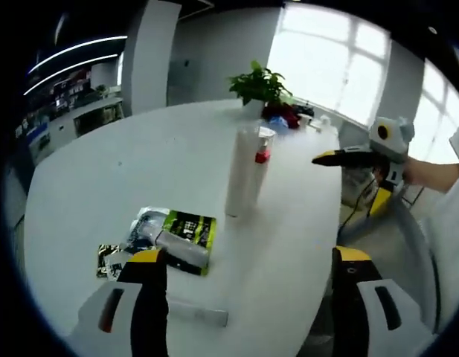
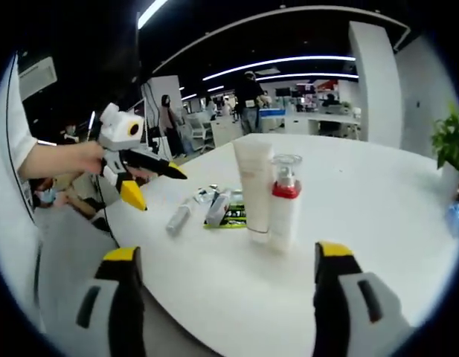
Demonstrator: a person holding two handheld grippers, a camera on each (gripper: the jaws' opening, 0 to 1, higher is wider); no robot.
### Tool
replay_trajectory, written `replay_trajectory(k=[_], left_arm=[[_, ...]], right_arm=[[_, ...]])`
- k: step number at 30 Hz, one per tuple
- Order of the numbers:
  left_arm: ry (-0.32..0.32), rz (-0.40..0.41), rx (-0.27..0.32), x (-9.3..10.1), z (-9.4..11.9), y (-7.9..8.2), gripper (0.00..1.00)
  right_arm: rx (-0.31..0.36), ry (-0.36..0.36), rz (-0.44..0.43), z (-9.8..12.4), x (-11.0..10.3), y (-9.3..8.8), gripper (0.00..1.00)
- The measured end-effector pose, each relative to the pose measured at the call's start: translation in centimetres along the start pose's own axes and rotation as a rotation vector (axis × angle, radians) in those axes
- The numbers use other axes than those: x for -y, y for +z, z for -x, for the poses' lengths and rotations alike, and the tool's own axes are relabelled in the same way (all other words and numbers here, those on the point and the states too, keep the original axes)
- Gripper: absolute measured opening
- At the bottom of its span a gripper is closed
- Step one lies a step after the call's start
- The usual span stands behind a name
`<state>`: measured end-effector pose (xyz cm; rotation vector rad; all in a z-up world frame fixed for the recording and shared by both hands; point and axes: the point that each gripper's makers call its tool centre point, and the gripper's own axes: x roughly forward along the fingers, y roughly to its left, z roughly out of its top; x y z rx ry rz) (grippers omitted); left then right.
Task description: Arrange the skincare products in the storage area until every visible bottle or jar stands upright without overlapping.
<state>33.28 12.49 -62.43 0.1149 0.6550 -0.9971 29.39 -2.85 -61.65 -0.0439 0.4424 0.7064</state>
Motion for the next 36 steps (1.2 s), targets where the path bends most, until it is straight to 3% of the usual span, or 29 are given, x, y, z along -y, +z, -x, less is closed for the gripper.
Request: replay_trajectory(k=[6, 21, 29, 36], left_arm=[[0.049, 0.044, 0.016, 0.1, 1.6, -1.0, 0.91], [0.134, 0.17, 0.005, 2.4, 4.9, -5.9, 0.93], [0.186, 0.228, 0.025, 2.4, 6.3, -7.0, 0.92], [0.198, 0.228, 0.012, 2.6, 6.5, -7.4, 0.93]], right_arm=[[-0.001, 0.02, 0.003, 0.1, -0.9, 0.1, 0.98], [-0.014, 0.033, -0.019, 0.4, -1.8, -0.5, 0.97], [-0.014, 0.04, -0.011, 0.3, -2.3, -0.7, 0.98], [-0.025, 0.044, -0.014, 0.6, -2.3, -1.0, 0.97]])
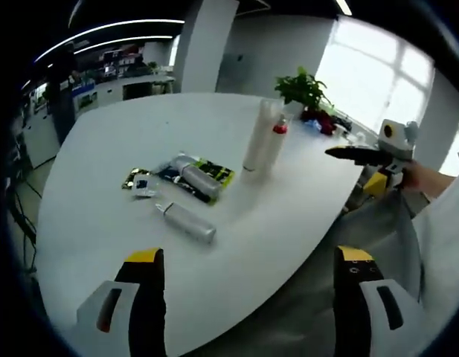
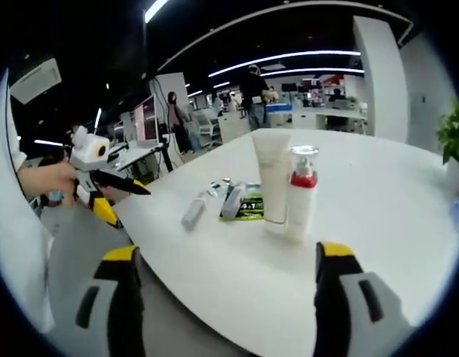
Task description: Arrange the skincare products in the storage area until every visible bottle or jar stands upright without overlapping.
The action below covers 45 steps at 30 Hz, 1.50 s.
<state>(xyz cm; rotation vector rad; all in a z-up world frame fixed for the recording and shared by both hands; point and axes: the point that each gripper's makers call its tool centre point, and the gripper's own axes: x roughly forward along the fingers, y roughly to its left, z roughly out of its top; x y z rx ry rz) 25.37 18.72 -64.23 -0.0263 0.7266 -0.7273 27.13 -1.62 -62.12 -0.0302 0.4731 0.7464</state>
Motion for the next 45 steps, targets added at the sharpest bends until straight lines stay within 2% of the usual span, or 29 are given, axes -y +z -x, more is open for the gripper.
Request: replay_trajectory(k=[9, 12, 17, 25, 29, 32, 39, 45], left_arm=[[0.007, -0.003, 0.003, 0.1, -0.5, 0.8, 0.92], [0.008, 0.026, 0.009, 0.0, -1.1, 1.4, 0.92], [0.038, 0.029, 0.002, -0.5, -2.2, 2.5, 0.91], [0.056, 0.003, -0.047, -1.2, -4.2, 3.9, 0.88], [0.047, -0.001, -0.087, -1.4, -5.4, 4.2, 0.83], [0.058, -0.019, -0.109, -1.7, -6.3, 4.5, 0.84], [0.08, 0.023, -0.133, -2.8, -8.2, 5.7, 0.8], [0.104, 0.035, -0.179, -3.8, -10.3, 6.8, 0.76]], right_arm=[[-0.002, -0.01, -0.006, 0.5, 0.4, -0.2, 0.97], [-0.003, -0.011, -0.008, 0.5, 0.5, -0.4, 0.97], [-0.005, -0.014, -0.01, 0.5, 0.7, -0.5, 0.96], [-0.012, -0.023, -0.02, 0.7, 1.4, -1.0, 0.96], [-0.015, -0.024, -0.025, 0.6, 1.6, -1.2, 0.95], [-0.014, -0.023, -0.028, 0.5, 1.8, -1.2, 0.95], [-0.007, -0.031, -0.044, 0.4, 2.6, -1.4, 0.95], [-0.009, -0.029, -0.059, 0.0, 2.7, -1.7, 0.94]])
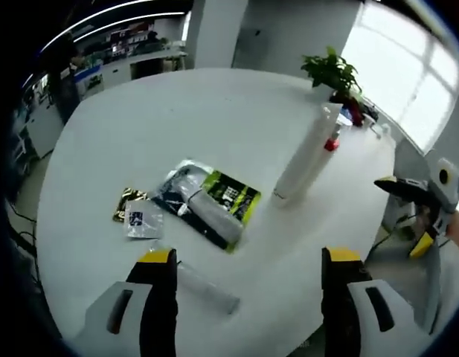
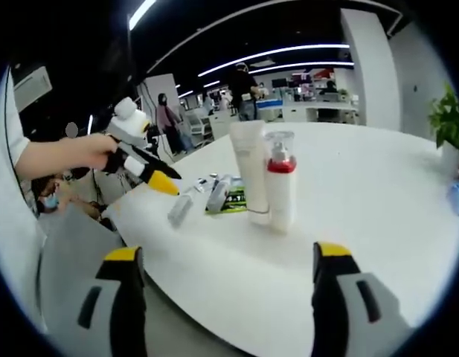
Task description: Arrange the skincare products in the storage area until every visible bottle or jar stands upright without overlapping.
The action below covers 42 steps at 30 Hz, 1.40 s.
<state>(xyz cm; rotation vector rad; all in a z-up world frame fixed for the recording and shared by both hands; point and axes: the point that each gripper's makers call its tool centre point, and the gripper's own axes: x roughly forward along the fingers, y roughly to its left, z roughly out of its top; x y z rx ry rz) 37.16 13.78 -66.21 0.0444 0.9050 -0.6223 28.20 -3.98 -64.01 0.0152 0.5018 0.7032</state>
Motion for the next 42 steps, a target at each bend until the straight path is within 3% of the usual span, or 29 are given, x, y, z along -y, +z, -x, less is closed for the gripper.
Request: replay_trajectory(k=[14, 21, 28, 35, 42], left_arm=[[0.056, 0.066, -0.104, -1.4, -4.7, 0.6, 0.66], [0.108, 0.084, -0.14, -3.1, -6.8, 1.5, 0.6], [0.173, 0.009, -0.175, -4.8, -8.3, 2.6, 0.48], [0.2, -0.024, -0.23, -5.5, -9.4, 1.7, 0.44], [0.238, -0.085, -0.211, -6.3, -9.8, 1.8, 0.28]], right_arm=[[-0.006, -0.009, -0.037, -0.5, 0.7, -0.5, 0.93], [-0.011, -0.015, -0.049, -0.8, 1.0, -0.6, 0.93], [0.001, -0.039, -0.075, -0.7, 1.7, -0.7, 0.93], [0.013, -0.064, -0.094, -0.4, 2.4, -0.6, 0.93], [0.011, -0.074, -0.099, -0.3, 2.4, -0.8, 0.92]])
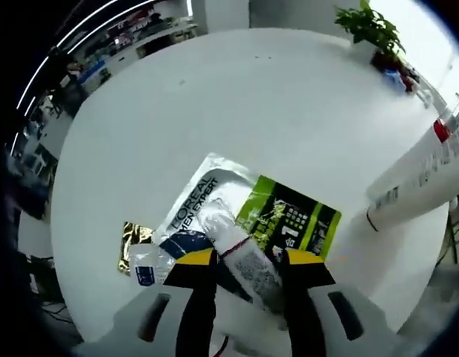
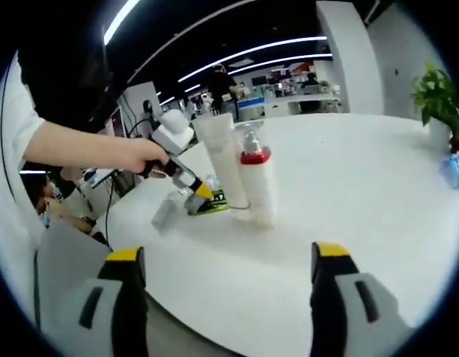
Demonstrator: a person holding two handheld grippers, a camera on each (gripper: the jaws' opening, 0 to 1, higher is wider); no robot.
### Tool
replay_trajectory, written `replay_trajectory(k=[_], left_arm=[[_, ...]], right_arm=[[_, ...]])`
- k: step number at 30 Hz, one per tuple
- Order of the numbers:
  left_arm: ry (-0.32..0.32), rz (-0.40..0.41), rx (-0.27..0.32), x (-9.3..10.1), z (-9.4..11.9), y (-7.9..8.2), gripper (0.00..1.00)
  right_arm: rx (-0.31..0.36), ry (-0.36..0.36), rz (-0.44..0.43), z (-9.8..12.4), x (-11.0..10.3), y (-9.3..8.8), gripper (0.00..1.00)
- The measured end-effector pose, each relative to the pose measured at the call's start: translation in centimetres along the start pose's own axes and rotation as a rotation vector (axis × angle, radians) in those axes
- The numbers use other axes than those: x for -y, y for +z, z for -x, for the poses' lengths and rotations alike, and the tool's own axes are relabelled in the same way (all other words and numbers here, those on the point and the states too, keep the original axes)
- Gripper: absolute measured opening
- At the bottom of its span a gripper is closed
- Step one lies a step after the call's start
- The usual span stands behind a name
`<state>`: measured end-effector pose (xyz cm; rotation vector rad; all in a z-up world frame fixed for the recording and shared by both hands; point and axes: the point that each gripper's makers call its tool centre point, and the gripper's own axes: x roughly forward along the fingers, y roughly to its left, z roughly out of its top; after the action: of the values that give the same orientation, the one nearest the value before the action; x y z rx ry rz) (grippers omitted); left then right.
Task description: Arrange the skincare products in the storage area until every visible bottle or jar stands upright without overlapping.
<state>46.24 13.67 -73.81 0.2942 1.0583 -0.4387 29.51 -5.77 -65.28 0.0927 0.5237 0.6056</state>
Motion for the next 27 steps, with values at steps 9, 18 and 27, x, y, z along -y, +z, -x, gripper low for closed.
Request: replay_trajectory(k=[9, 18, 27], left_arm=[[0.015, 0.022, 0.035, -0.9, 0.1, -0.4, 0.19], [-0.055, 0.16, 0.051, -0.9, 0.7, -1.0, 0.18], [-0.159, 0.337, 0.142, 0.0, 2.9, -1.4, 0.18]], right_arm=[[-0.009, -0.015, 0.0, 0.5, 0.1, -0.2, 0.9], [0.0, -0.008, 0.026, 0.6, -0.6, 0.8, 0.9], [-0.002, 0.02, 0.052, 0.6, -2.2, 1.3, 0.9]])
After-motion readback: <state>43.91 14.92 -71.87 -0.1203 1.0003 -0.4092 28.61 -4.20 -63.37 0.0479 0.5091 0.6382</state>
